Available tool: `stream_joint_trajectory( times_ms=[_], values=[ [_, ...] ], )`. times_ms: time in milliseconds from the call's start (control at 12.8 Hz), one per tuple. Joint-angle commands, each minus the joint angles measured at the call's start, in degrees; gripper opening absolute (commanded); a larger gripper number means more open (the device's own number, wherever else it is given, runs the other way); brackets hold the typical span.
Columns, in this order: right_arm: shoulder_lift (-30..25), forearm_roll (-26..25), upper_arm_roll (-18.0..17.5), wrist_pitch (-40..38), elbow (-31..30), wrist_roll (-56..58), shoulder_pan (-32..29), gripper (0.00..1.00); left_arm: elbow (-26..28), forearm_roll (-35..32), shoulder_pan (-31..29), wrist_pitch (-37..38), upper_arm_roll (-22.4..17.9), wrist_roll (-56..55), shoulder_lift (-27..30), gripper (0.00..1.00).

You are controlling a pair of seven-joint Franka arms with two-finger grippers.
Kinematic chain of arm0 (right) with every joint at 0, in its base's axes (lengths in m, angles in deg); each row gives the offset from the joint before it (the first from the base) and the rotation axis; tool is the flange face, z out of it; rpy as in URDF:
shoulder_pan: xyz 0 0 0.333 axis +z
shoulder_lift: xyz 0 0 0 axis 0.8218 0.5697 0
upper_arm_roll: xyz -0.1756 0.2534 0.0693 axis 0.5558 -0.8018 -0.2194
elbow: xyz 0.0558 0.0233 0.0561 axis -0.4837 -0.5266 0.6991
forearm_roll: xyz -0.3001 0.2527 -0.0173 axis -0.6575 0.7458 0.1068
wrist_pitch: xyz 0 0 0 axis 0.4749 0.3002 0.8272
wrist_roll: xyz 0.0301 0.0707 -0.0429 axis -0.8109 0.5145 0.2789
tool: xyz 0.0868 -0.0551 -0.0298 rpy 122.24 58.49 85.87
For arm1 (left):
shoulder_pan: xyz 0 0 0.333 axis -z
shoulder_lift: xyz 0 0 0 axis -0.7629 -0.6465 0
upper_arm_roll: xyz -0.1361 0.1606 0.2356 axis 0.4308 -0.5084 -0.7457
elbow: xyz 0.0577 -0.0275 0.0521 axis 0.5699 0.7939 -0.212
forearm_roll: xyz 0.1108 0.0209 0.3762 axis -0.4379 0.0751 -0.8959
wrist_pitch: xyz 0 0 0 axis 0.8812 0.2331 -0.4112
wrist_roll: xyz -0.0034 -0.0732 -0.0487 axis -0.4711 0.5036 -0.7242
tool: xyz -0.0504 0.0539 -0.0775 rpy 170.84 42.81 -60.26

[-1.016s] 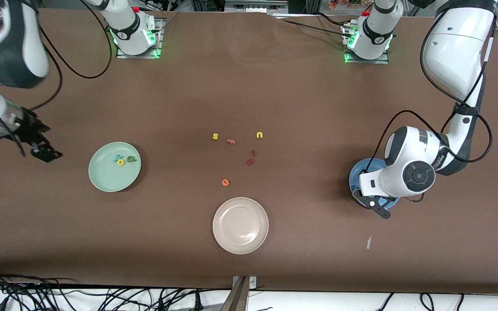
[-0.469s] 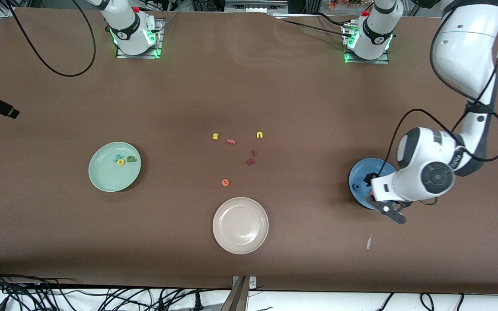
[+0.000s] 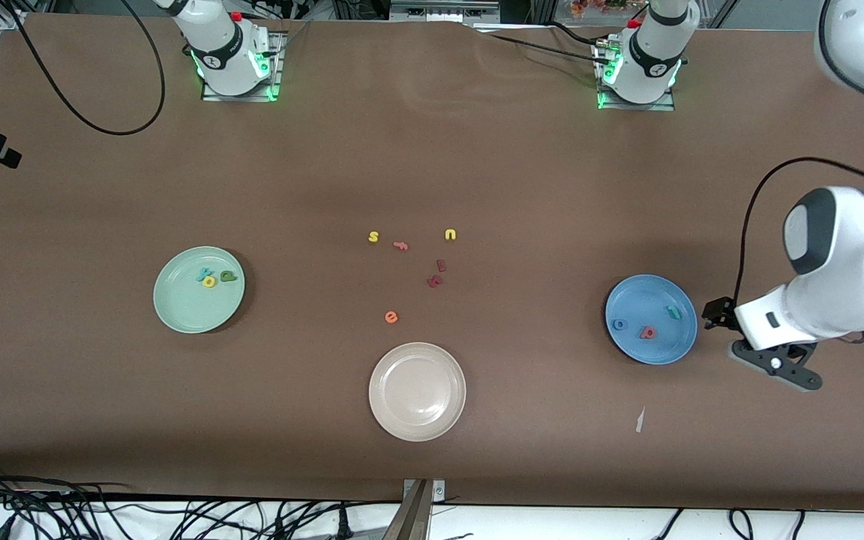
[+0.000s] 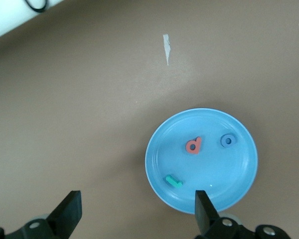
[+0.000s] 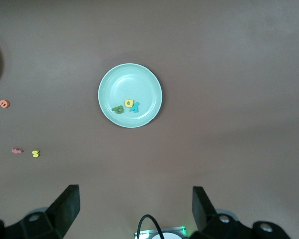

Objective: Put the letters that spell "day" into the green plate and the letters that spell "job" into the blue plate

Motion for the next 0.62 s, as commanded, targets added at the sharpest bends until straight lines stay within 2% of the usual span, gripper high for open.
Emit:
stream_joint_trajectory(
  times_ms=[0,156,391,547],
  values=[
    [0.6,1.1,-1.0,1.0,-0.7,0.1,-1.4,1.00,1.2,1.1,0.3,2.4,0.1,-4.2,3.6,1.00],
    [1.2,1.1,-0.8,0.6,-0.2,1.3,-1.8,1.00,1.1,1.7,0.7,4.3,0.2,-4.8,4.8,1.00],
    [2.6,0.9,-0.7,1.0,-0.3,1.3,-2.1,1.00,1.3,0.9,2.4,6.2,0.4,-19.0,7.2,1.00],
    [2.6,0.7,-0.8,0.9,-0.3,1.3,-2.0,1.00,2.8,1.8,3.2,6.2,0.3,-22.1,11.3,1.00]
  ],
)
